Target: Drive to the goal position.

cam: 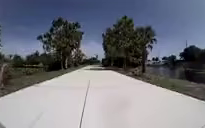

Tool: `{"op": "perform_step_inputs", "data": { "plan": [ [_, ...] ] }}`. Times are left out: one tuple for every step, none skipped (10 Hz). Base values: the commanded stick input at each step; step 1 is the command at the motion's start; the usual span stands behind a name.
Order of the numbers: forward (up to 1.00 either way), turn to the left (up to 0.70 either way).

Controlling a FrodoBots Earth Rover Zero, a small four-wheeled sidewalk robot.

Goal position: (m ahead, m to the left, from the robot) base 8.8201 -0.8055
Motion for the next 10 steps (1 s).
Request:
{"op": "perform_step_inputs", "data": {
  "plan": [
    [0.85, 0.00],
    [0.85, 0.00],
    [0.85, 0.00],
    [0.85, 0.00],
    [0.85, 0.00],
    [0.85, 0.00],
    [0.85, 0.00],
    [0.85, 0.00],
    [0.85, 0.00],
    [0.85, 0.00]
  ]
}}
